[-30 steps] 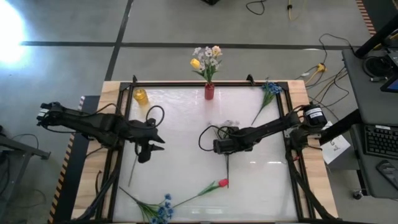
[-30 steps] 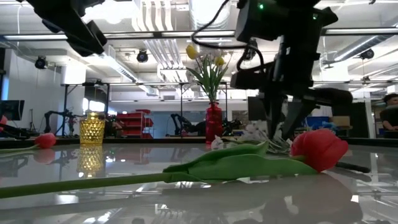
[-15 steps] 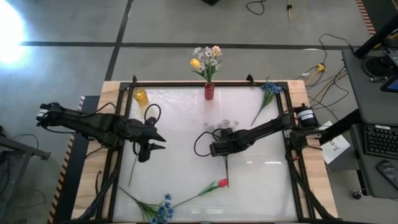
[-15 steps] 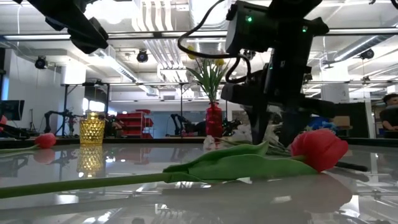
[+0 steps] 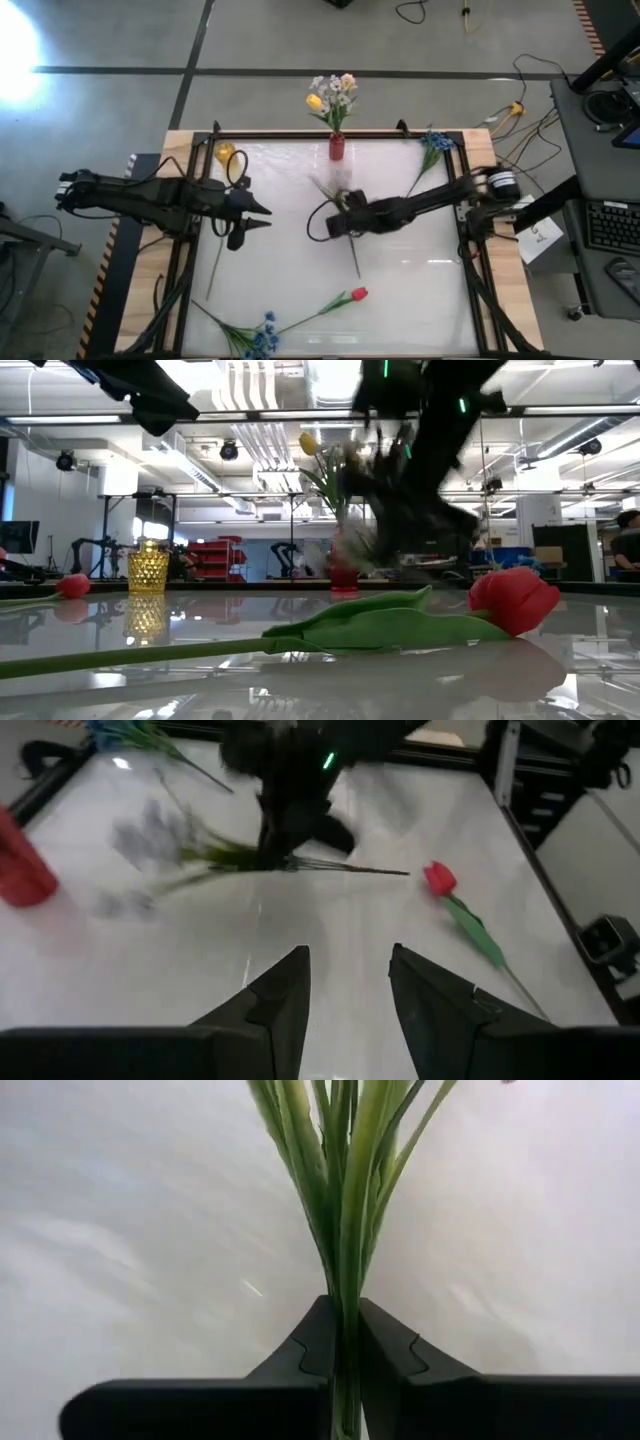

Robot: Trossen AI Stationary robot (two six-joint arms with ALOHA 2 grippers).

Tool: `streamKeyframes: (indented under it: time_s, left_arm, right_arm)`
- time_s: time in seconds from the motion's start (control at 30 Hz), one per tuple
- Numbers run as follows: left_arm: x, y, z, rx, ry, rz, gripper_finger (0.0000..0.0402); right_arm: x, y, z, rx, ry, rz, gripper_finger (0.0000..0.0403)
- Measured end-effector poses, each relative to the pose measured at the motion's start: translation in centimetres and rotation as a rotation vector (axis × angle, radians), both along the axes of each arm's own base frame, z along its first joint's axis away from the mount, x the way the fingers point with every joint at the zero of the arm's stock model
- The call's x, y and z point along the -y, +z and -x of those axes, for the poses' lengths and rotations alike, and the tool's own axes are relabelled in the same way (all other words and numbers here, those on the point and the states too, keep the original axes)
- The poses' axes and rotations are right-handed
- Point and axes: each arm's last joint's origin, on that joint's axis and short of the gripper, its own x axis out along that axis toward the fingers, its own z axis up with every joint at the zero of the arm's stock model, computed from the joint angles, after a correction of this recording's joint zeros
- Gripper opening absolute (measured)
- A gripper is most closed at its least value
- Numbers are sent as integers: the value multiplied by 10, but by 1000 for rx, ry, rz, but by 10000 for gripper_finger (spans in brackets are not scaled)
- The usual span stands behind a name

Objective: Sort flowers into vase by color
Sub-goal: Put the white flowers into the red vase

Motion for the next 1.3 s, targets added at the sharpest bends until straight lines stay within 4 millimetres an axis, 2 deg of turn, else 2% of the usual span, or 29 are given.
streamKeyframes:
  time_s: [0.1, 0.2, 0.33, 0.43, 0.57, 0.7, 0.83, 1.0, 1.13, 1.3]
  left_arm:
    - [-6, -1, -1, -5, 32, -1, 127]
    - [-11, -3, -3, -17, 68, 8, 127]
    - [-23, -4, -11, -2, 157, 83, 127]
    - [-34, -2, -20, 50, 201, 135, 127]
    - [-48, 0, -35, 141, 235, 108, 127]
    - [-68, 0, -48, 226, 312, 114, 127]
    - [-86, -4, -57, 276, 358, 175, 127]
    - [-98, -14, -61, 239, 391, 274, 127]
    - [-98, -16, -63, 229, 372, 350, 127]
    - [-96, -15, -62, 235, 375, 440, 127]
  right_arm:
    - [12, 40, -4, 182, 136, 178, 16]
    - [32, 74, 4, 317, 184, 397, 15]
    - [59, 116, 33, 495, 117, 719, 14]
    - [76, 129, 58, 658, 117, 874, 14]
    - [99, 133, 88, 764, 36, 1036, 14]
    - [128, 127, 97, 717, 11, 1118, 17]
    - [158, 122, 95, 687, 40, 1168, 24]
    - [192, 110, 88, 767, 86, 1202, 15]
    - [208, 93, 75, 783, 90, 1255, 14]
    - [220, 83, 57, 756, 142, 1328, 15]
